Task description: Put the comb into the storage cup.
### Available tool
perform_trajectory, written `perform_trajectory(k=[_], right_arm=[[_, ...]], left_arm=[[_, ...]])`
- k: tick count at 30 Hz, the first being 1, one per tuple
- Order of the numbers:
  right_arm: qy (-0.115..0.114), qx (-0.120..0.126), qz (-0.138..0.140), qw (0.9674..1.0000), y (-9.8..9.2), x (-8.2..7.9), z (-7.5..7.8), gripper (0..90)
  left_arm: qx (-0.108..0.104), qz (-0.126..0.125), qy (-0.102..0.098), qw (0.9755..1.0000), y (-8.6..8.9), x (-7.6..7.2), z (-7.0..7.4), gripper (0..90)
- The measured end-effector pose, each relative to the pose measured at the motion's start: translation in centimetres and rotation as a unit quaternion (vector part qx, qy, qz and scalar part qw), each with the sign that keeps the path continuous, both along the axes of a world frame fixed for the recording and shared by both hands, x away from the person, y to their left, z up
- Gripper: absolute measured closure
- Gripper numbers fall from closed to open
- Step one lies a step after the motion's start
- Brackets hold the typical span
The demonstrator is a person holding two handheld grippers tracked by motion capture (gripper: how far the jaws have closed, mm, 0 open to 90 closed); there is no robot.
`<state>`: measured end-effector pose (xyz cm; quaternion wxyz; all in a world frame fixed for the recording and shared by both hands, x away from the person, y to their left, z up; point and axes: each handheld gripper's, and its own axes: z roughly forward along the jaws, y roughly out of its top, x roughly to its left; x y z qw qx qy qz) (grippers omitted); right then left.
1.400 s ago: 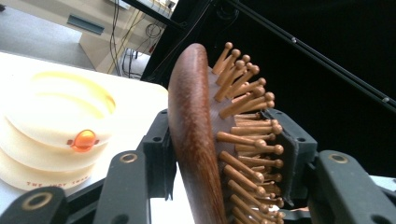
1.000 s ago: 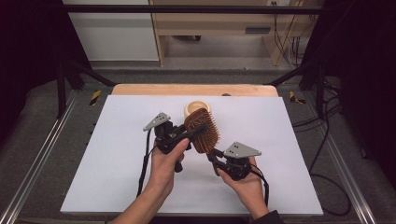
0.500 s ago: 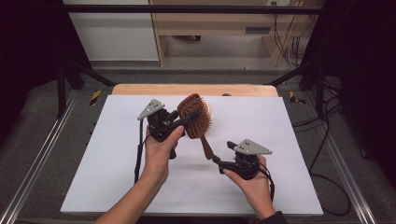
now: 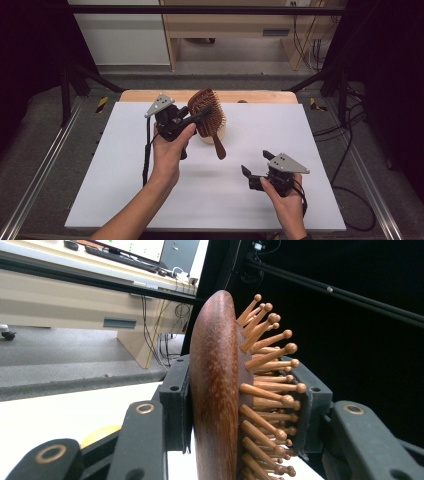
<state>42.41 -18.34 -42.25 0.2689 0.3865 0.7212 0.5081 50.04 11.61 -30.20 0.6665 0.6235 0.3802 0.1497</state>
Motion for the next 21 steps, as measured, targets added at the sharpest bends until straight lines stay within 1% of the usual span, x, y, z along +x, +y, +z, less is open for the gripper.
perform_trajectory(k=[1, 3, 6, 7, 8, 11, 13, 15, 17, 19, 21], right_arm=[[-0.003, 0.008, -0.002, 1.0, -0.4, 0.1, -0.2, 11.9], [-0.004, 0.013, -0.004, 0.9999, -0.6, 0.2, -0.3, 11.5], [-0.008, 0.02, -0.017, 0.9996, -1.0, 0.4, -0.7, 10.4], [-0.009, 0.021, -0.023, 0.9995, -1.2, 0.5, -0.9, 9.3], [-0.011, 0.023, -0.027, 0.9993, -1.3, 0.5, -1.0, 9.0], [-0.022, 0.02, -0.039, 0.9988, -1.5, 0.6, -1.4, 8.1], [-0.033, 0.017, -0.041, 0.9985, -1.4, 0.6, -1.5, 8.0], [-0.032, 0.02, -0.038, 0.9985, -1.4, 0.7, -1.4, 6.8], [-0.028, 0.023, -0.037, 0.9987, -1.5, 0.8, -1.5, 5.7], [-0.022, 0.027, -0.036, 0.9988, -1.5, 0.8, -1.5, 4.9], [-0.028, 0.022, -0.036, 0.9987, -1.5, 0.7, -1.4, 4.9]], left_arm=[[-0.002, 0.002, -0.002, 1.0, 0.0, 0.1, 0.2, 52.7], [-0.005, 0.007, -0.006, 0.9999, 0.0, 0.4, 0.7, 52.7], [-0.008, 0.012, -0.012, 0.9998, -0.1, 1.0, 1.5, 52.7], [-0.009, 0.014, -0.013, 0.9998, -0.1, 1.1, 1.7, 52.6], [-0.007, 0.017, -0.015, 0.9997, -0.1, 1.4, 1.9, 52.6], [-0.005, 0.024, -0.019, 0.9995, -0.2, 1.8, 2.3, 52.6], [0.001, 0.028, -0.021, 0.9994, -0.3, 2.1, 2.5, 52.6], [-0.002, 0.032, -0.018, 0.9993, -0.4, 2.4, 2.6, 52.6], [0.005, 0.032, -0.017, 0.9993, -0.5, 2.7, 2.7, 52.6], [0.01, 0.034, -0.021, 0.9992, -0.6, 3.0, 3.0, 52.6], [0.009, 0.038, -0.024, 0.999, -0.5, 3.2, 3.3, 52.6]])
